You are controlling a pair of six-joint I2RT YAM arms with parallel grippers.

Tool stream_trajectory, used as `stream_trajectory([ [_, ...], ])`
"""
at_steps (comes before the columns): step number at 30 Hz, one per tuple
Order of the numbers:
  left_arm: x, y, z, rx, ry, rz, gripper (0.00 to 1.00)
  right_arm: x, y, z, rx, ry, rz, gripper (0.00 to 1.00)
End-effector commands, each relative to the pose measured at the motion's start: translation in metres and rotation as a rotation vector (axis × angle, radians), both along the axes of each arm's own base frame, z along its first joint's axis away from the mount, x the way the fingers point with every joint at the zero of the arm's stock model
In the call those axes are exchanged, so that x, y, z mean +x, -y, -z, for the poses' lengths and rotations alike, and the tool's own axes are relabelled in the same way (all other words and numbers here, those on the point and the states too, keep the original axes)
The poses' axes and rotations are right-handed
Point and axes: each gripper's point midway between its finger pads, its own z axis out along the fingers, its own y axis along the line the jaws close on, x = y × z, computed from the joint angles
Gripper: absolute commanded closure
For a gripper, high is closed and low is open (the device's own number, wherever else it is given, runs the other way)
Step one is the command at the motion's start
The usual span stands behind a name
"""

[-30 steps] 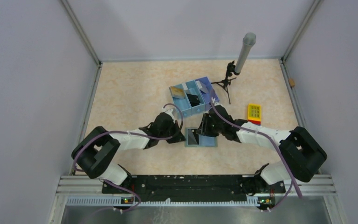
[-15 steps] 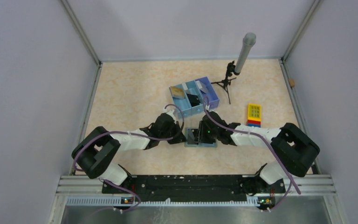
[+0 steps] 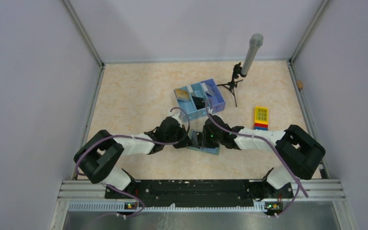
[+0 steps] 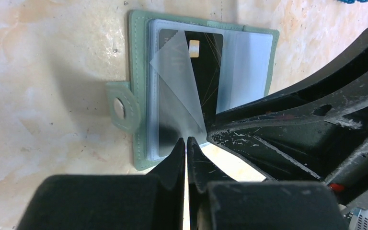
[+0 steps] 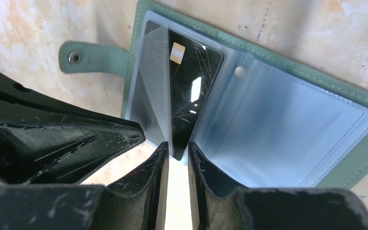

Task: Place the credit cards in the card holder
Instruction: Insert the credit card into the card holder.

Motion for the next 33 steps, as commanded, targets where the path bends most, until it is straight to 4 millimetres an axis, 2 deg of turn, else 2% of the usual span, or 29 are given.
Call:
stream_trajectory([
  [1,0.001,0.000,-0.005,-0.006,0.030,0.000,0.98,0.010,-0.022,-0.021,0.060,0.044,0.005,0.80],
  [8,0.012,-0.027,-0.007,0.136,0.099,-0.062,0.72,0.014,-0.015,-0.019,0.039,0.059,0.046,0.80],
  [10,0.014,-0.031,-0.005,0.162,0.106,-0.071,0.68,0.015,-0.015,-0.019,0.038,0.059,0.049,0.80],
  [14,0.015,-0.027,-0.002,0.157,0.101,-0.056,0.64,0.015,-0.017,-0.019,0.044,0.057,0.049,0.81],
  [20,0.014,-0.024,0.006,0.154,0.081,-0.048,0.64,0.016,-0.019,-0.020,0.053,0.057,0.048,0.85],
  [33,0.003,-0.011,0.009,0.064,0.042,-0.004,0.73,0.013,-0.028,-0.012,0.065,0.032,0.030,0.88],
])
